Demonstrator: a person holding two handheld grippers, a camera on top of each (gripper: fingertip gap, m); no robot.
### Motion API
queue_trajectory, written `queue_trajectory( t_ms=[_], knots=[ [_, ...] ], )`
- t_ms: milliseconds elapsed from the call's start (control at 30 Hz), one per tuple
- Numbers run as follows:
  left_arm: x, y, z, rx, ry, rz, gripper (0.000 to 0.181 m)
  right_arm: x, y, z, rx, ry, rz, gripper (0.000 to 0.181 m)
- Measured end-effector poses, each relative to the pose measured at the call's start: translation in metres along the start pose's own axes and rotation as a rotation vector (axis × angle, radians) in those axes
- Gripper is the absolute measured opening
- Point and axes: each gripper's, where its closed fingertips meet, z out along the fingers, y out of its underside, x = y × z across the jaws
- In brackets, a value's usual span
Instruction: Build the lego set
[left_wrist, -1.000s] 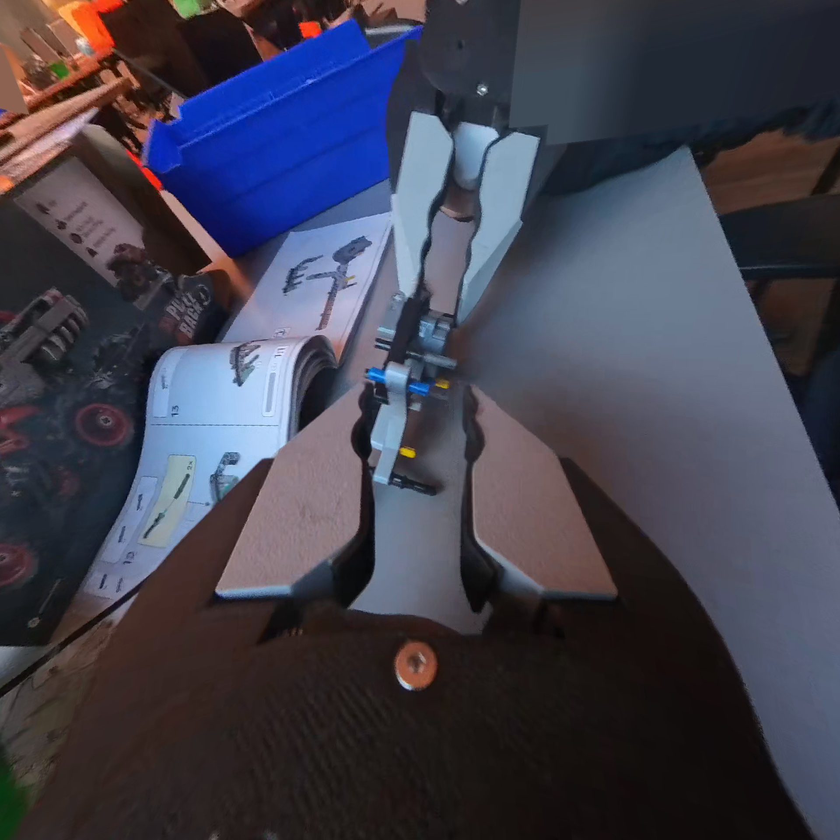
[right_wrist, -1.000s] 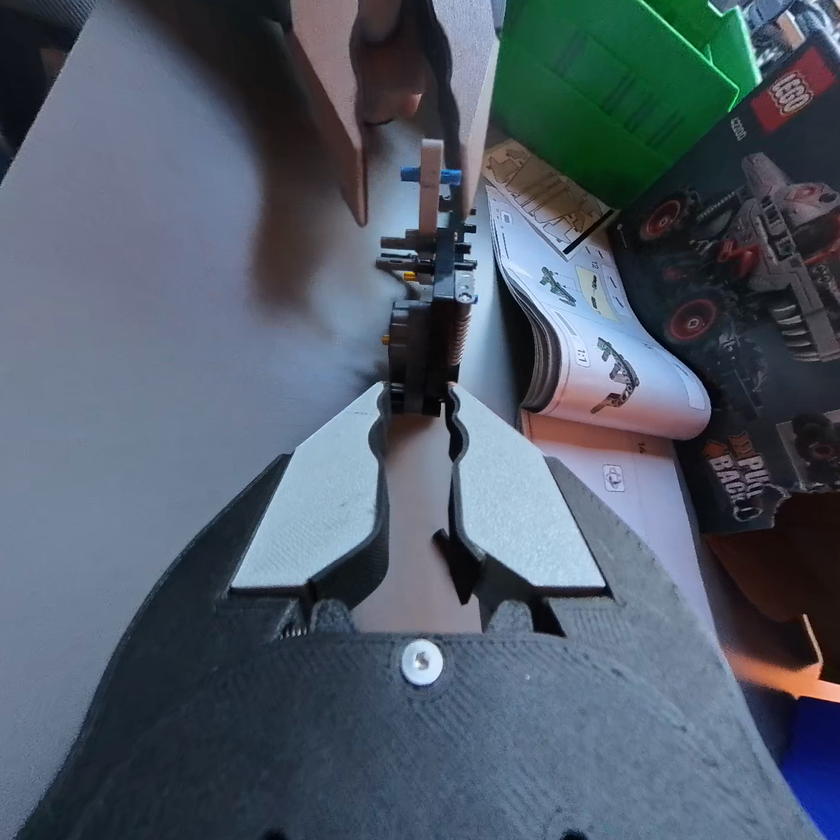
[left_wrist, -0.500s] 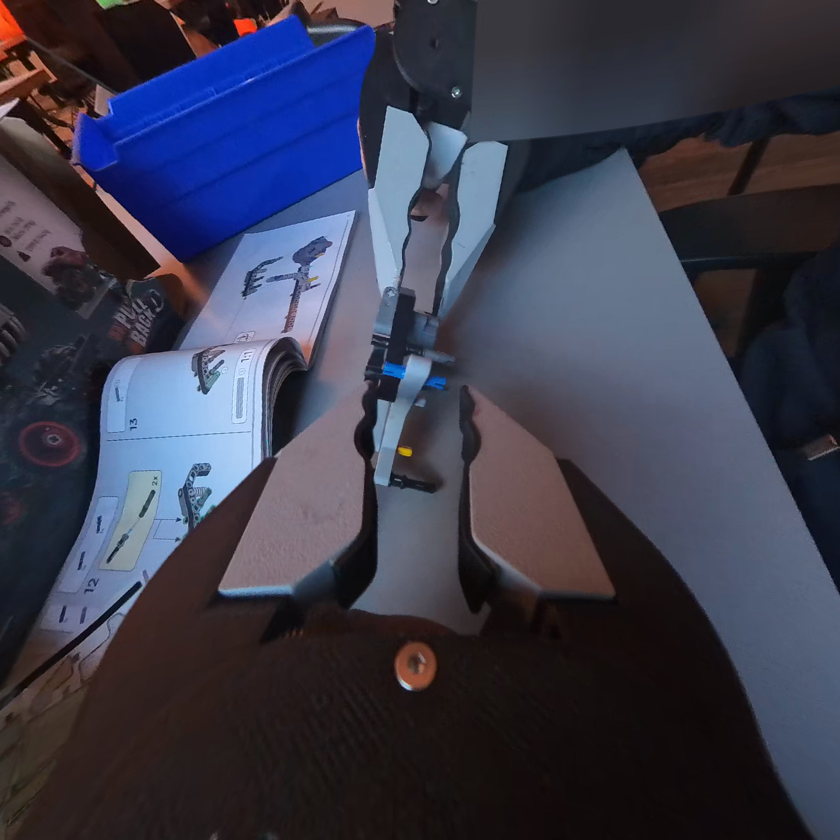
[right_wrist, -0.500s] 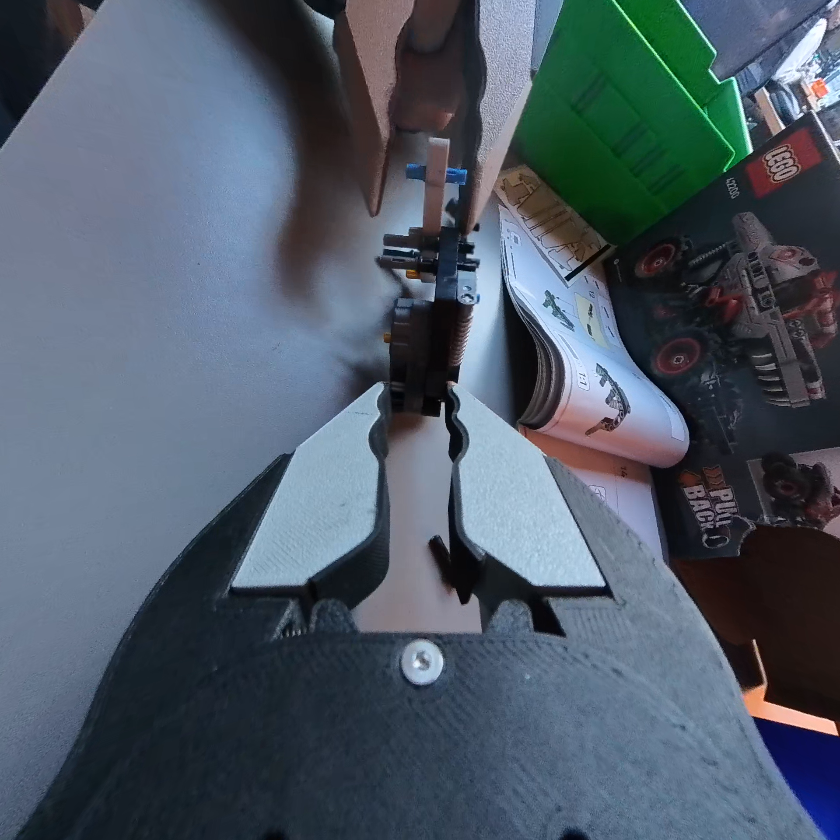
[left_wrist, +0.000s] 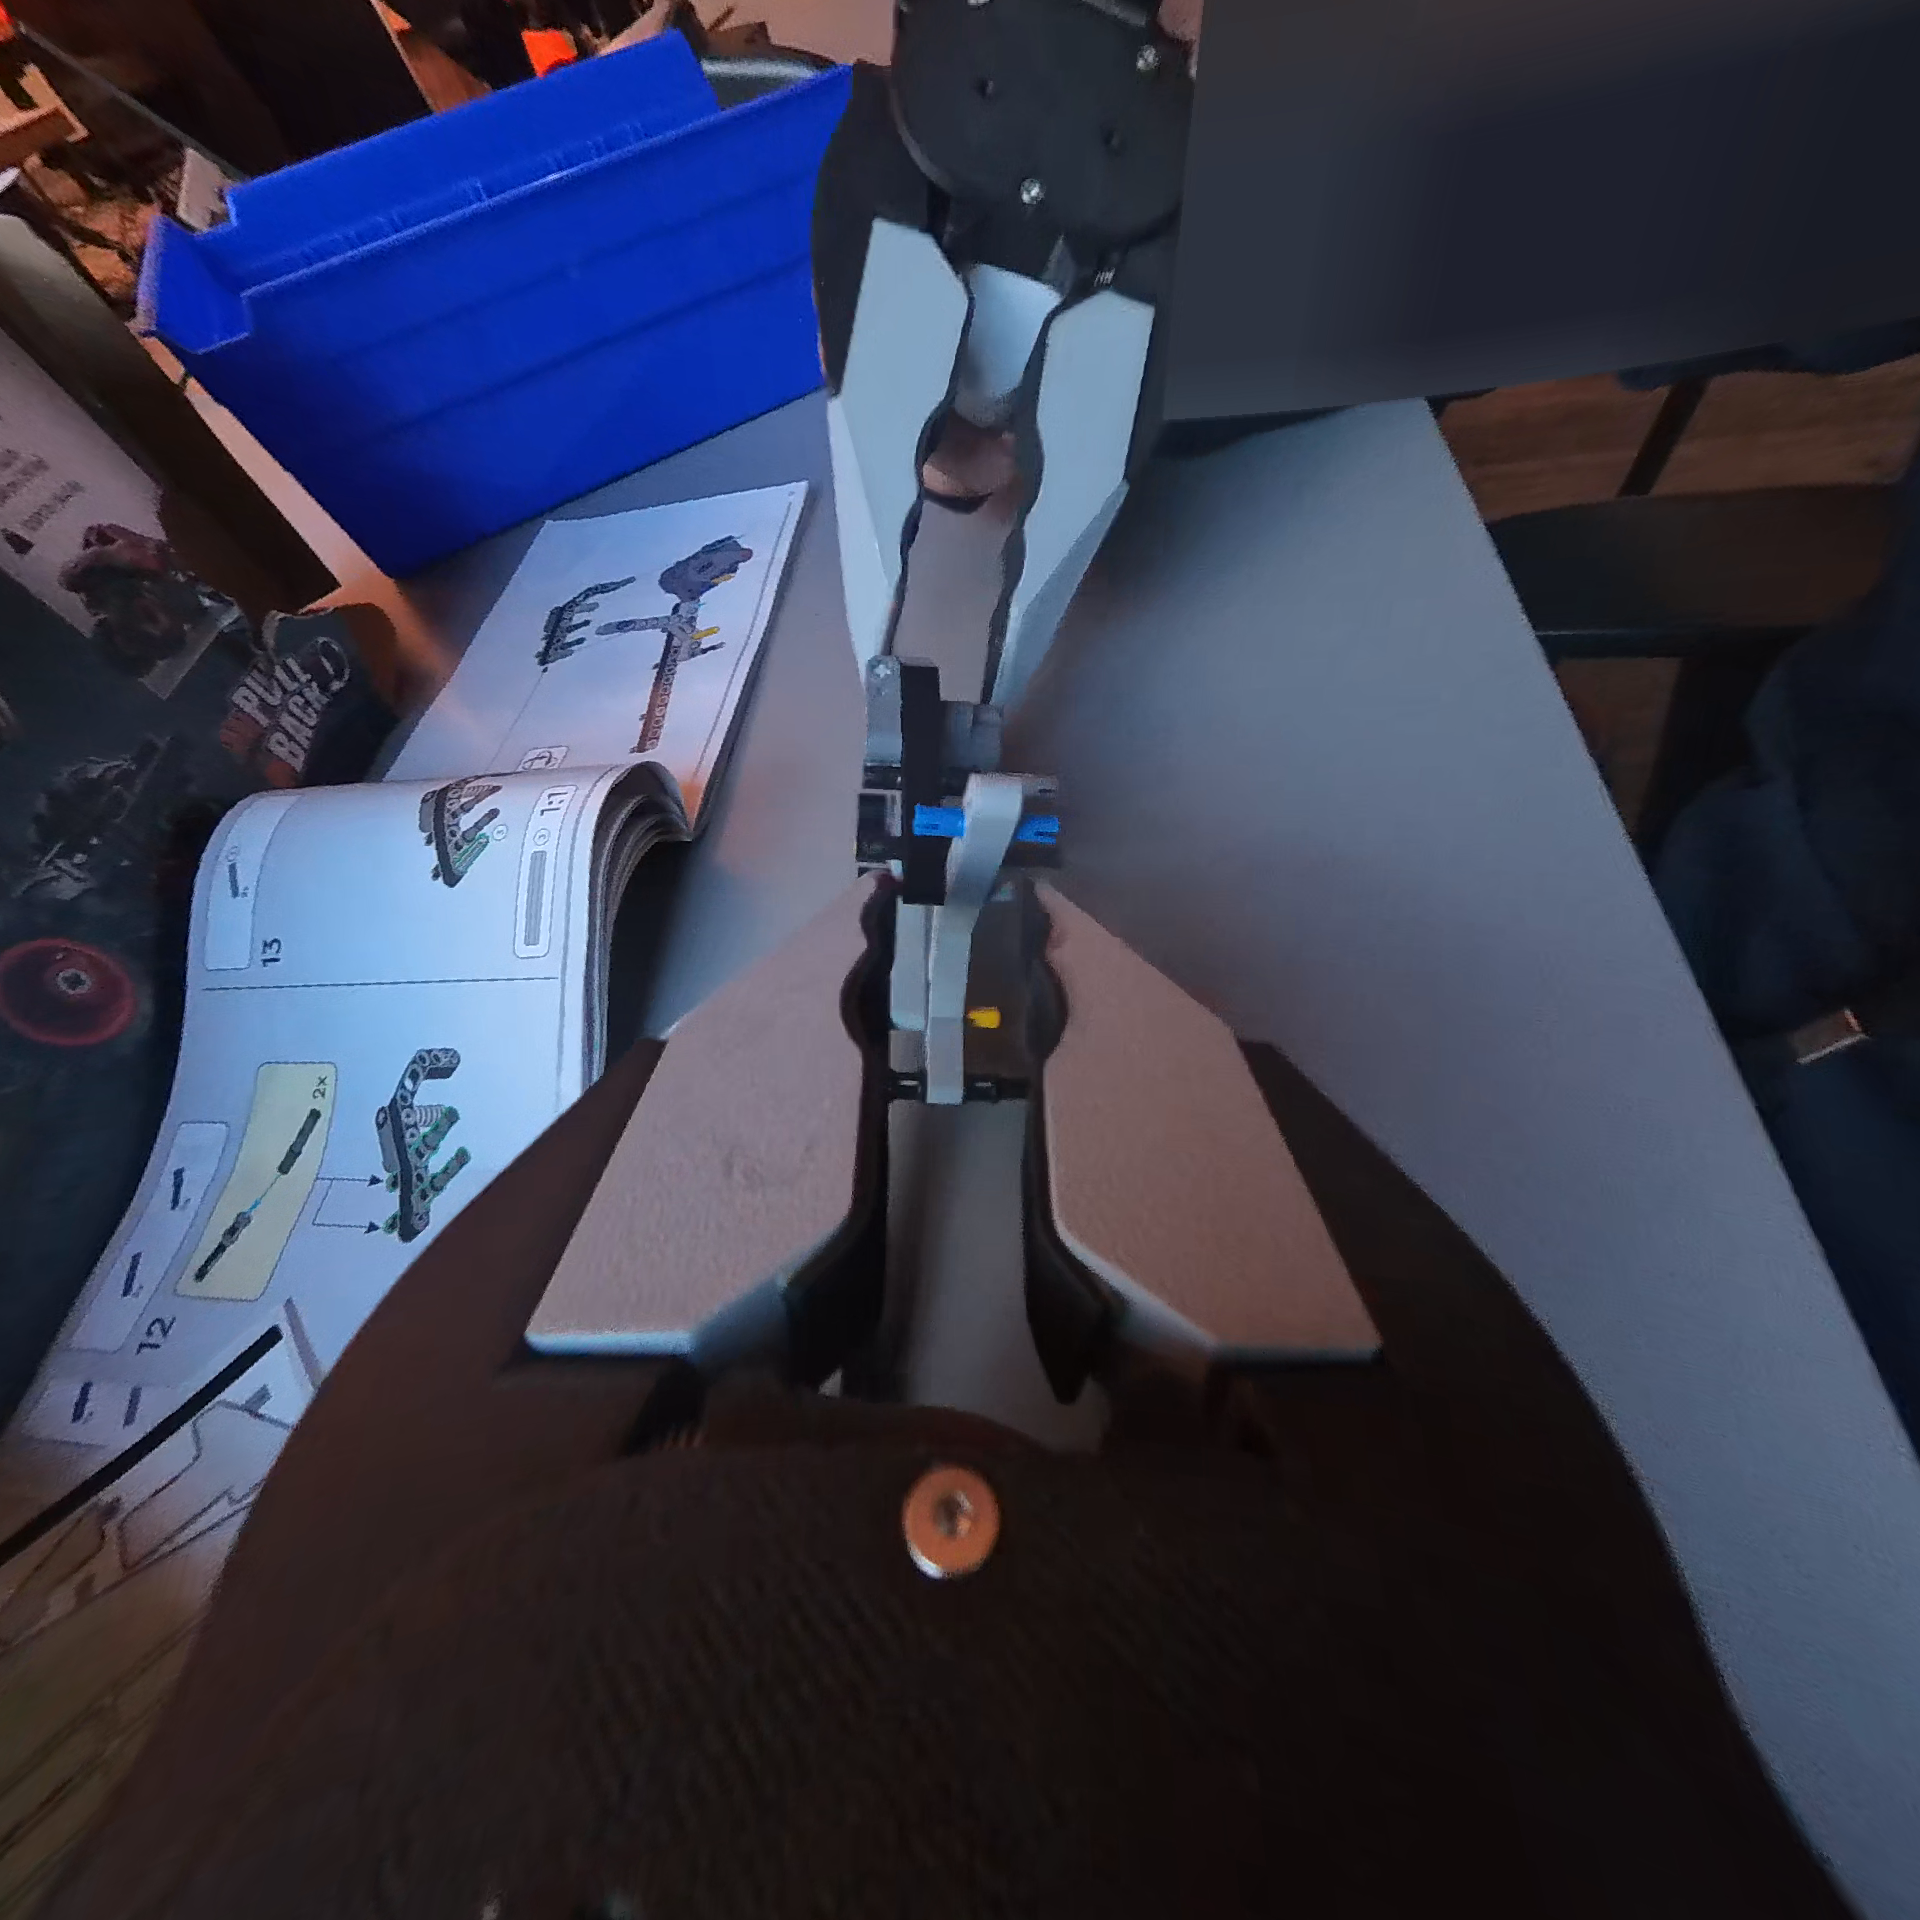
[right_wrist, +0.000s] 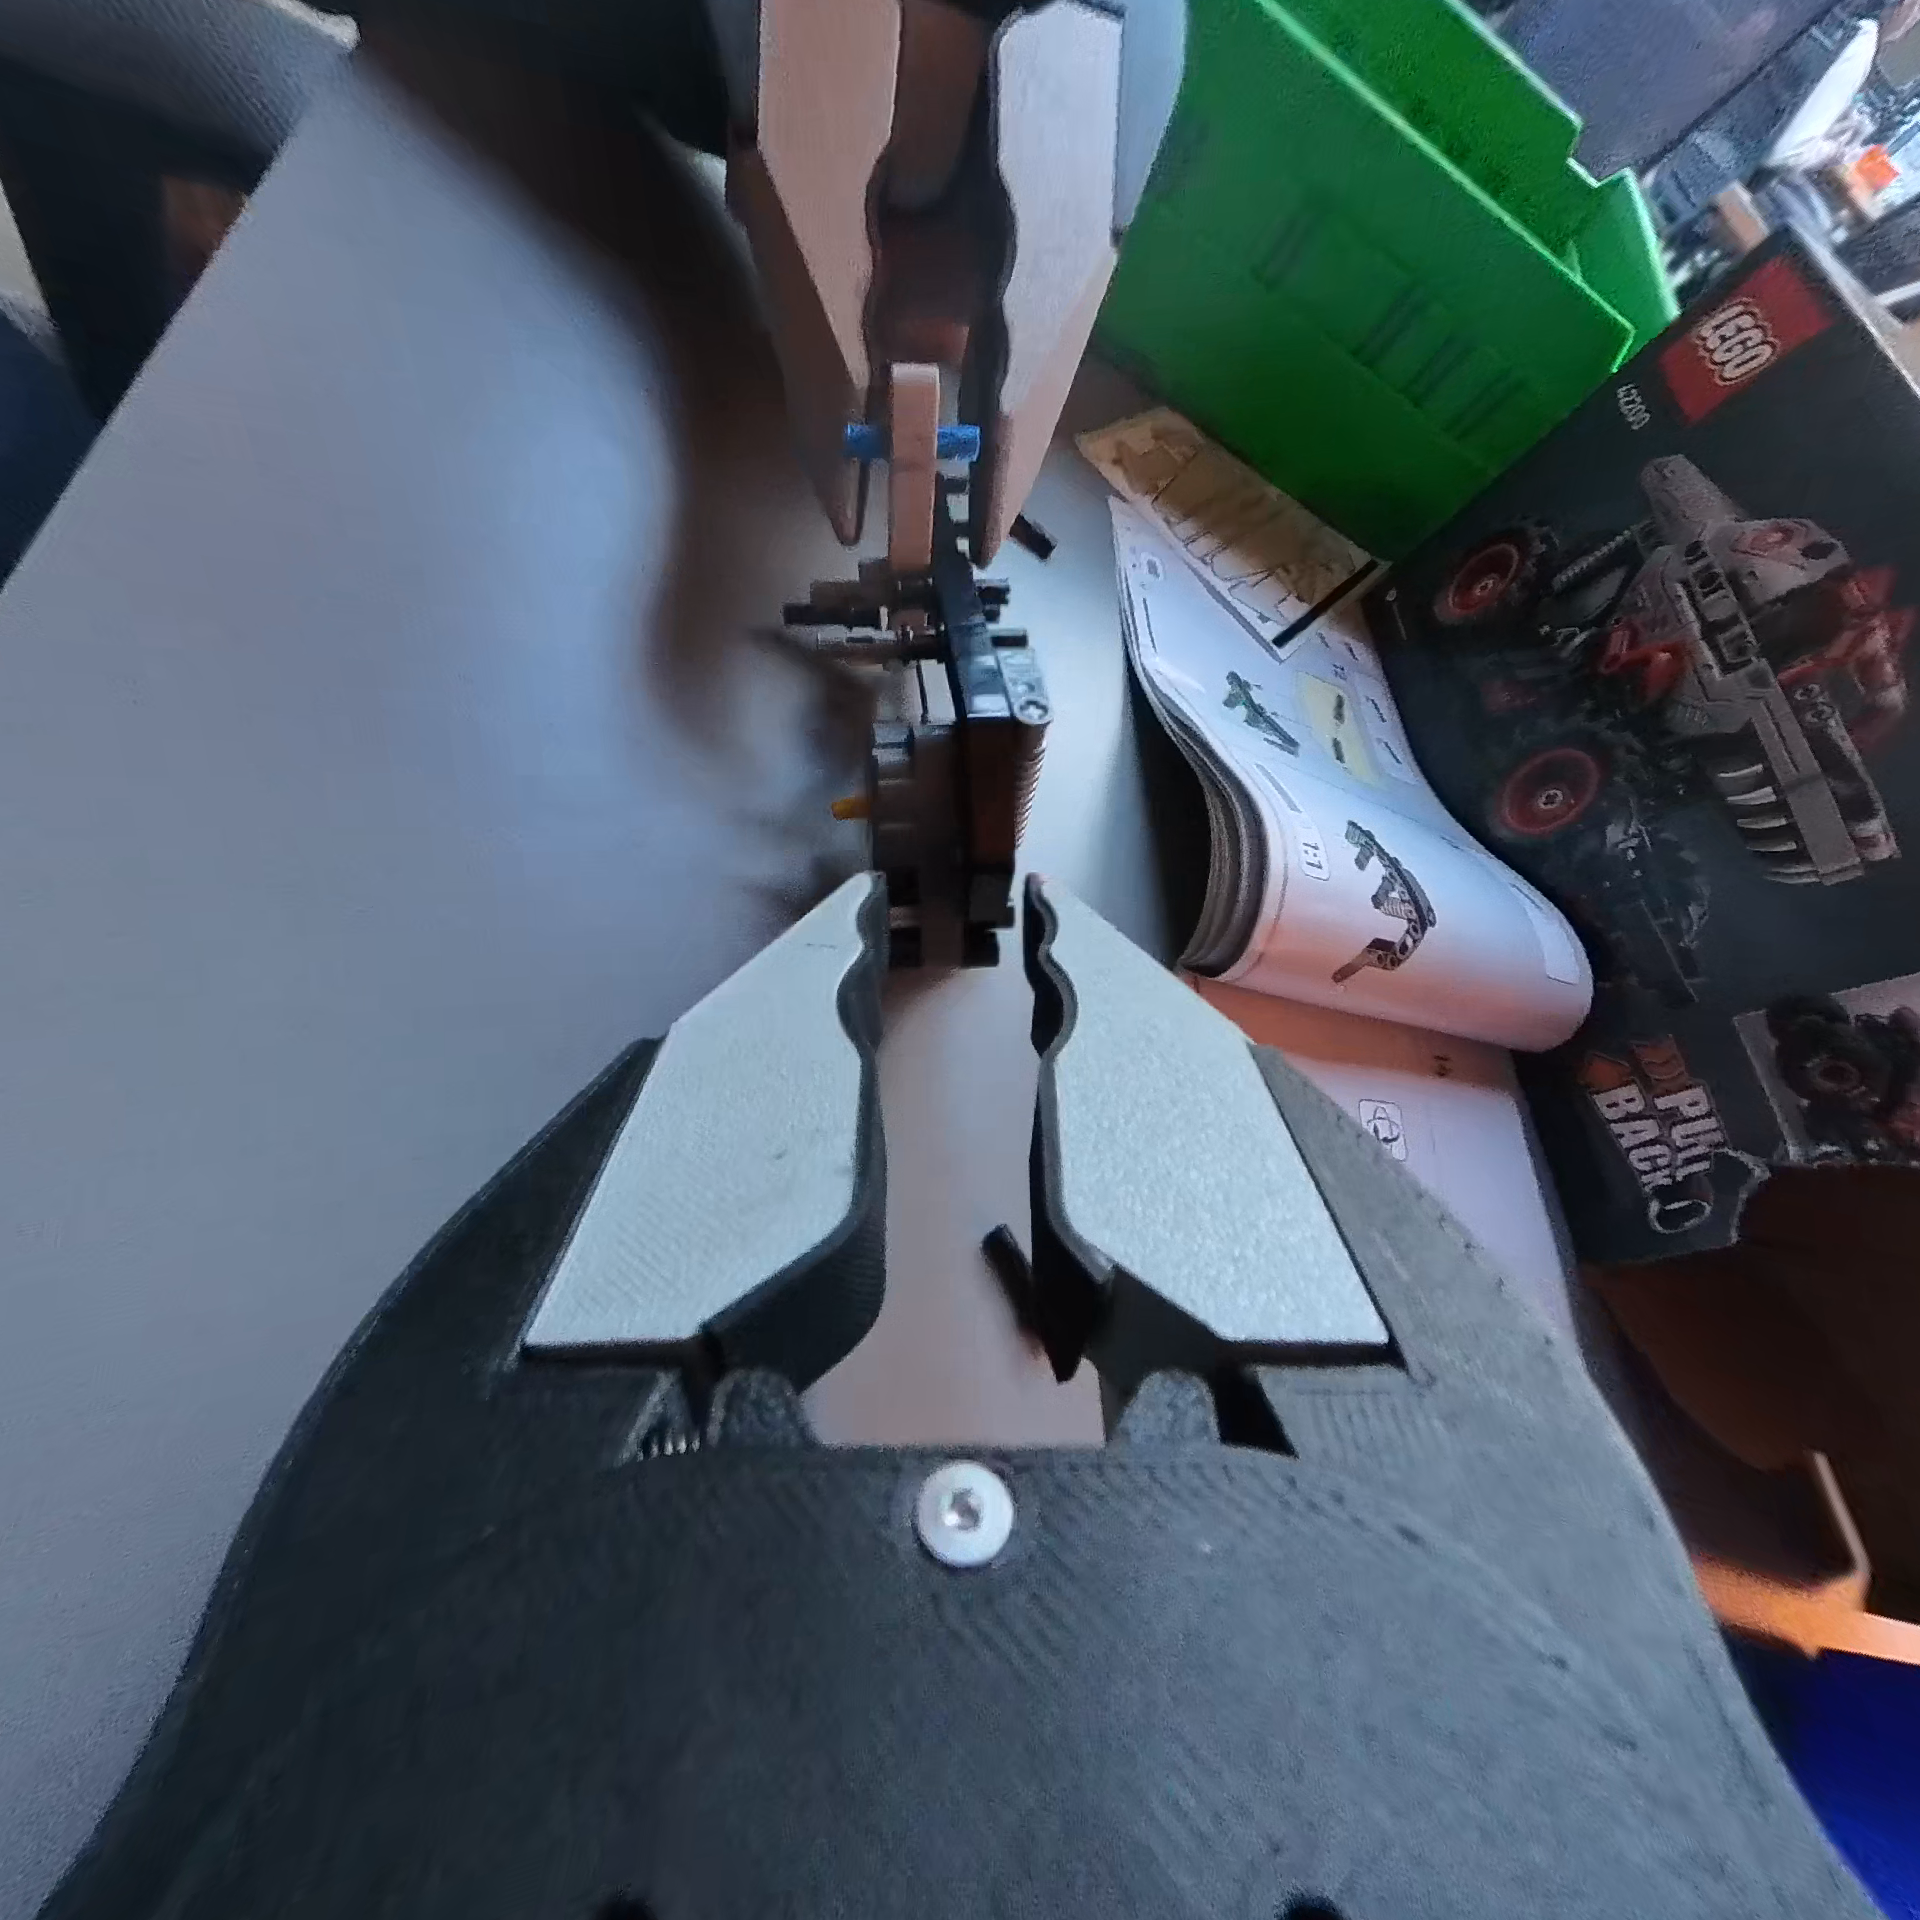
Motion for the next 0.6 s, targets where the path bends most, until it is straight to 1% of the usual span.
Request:
queue_trajectory(
  t_ms=[67, 133, 233, 333, 467, 600],
  knots=[
    [-0.005, 0.001, 0.000, -0.005, -0.014, -0.023, 0.019, 0.000, -0.003, -0.003, 0.036, -0.043, 0.070, 0.024],
    [-0.011, 0.003, 0.000, -0.013, -0.041, -0.042, 0.019, 0.000, -0.001, -0.004, 0.045, -0.087, 0.141, 0.032],
    [-0.012, 0.005, -0.001, -0.025, -0.053, -0.035, 0.020, 0.007, 0.000, -0.010, 0.067, -0.077, 0.168, 0.032],
    [-0.011, 0.006, -0.001, -0.031, -0.062, -0.018, 0.021, 0.015, -0.005, -0.023, 0.119, -0.080, 0.214, 0.032],
    [-0.009, 0.008, -0.005, -0.047, -0.060, -0.019, 0.033, 0.044, -0.005, -0.049, 0.172, 0.031, 0.256, 0.033],
    [-0.008, 0.005, -0.021, -0.020, -0.077, -0.038, 0.039, 0.070, -0.006, -0.077, 0.244, 0.144, 0.308, 0.033]
  ],
)
